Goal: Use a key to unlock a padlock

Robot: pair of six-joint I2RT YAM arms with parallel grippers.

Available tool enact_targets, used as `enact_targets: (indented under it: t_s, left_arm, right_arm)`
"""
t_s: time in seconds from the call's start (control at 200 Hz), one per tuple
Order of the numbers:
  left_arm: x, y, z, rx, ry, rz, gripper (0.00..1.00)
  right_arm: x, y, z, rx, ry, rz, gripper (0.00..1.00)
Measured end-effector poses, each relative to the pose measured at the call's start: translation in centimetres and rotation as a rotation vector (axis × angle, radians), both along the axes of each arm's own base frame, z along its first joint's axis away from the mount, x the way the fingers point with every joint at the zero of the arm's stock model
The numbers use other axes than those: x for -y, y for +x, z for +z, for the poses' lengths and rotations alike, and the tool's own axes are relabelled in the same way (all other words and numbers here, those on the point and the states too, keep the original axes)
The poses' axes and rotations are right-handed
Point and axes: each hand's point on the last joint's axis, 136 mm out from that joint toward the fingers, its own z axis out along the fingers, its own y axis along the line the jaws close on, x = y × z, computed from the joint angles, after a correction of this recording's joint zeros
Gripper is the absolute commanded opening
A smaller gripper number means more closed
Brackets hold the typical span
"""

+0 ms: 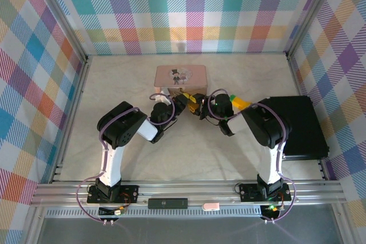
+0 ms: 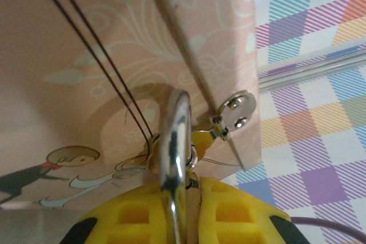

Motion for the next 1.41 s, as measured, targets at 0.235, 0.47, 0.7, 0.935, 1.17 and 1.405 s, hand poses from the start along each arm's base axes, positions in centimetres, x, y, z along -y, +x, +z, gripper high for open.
enact_targets:
  t_s: [0.235,0.47,0.7,0.935,1.17,1.405]
  left_arm:
    - [-0.2,-0.7,-1.9,-0.055,0.038,-0.012,0.0]
    - [-0.8,-2.2,-4.2,-0.109,0.083,-0.026,0.0]
    - [-1.4,-3.2,-4.9,-0.13,0.088,-0.026,0.08]
    - [-2.0,-4.5,-4.5,-0.142,0.07,-0.024,0.62]
    - [-3.7,-5.8,-3.9,-0.161,0.073,-0.008,0.72]
    - [-6.0,-6.5,-2.3,-0.172,0.092,0.025,0.72]
  right_arm:
    - [1.4,-2.1,1.3,0.126,-0.178,0.092,0.55]
    - [3.2,-4.1,2.2,0.248,-0.441,0.186,0.59]
    - [5.4,-5.5,2.6,0.348,-0.698,0.276,0.63]
    - [6.8,-6.6,2.4,0.425,-0.864,0.348,0.66]
    - [6.4,-7.3,3.0,0.519,-0.963,0.418,0.66]
    - [4.1,-7.8,4.7,0.659,-1.033,0.501,0.62]
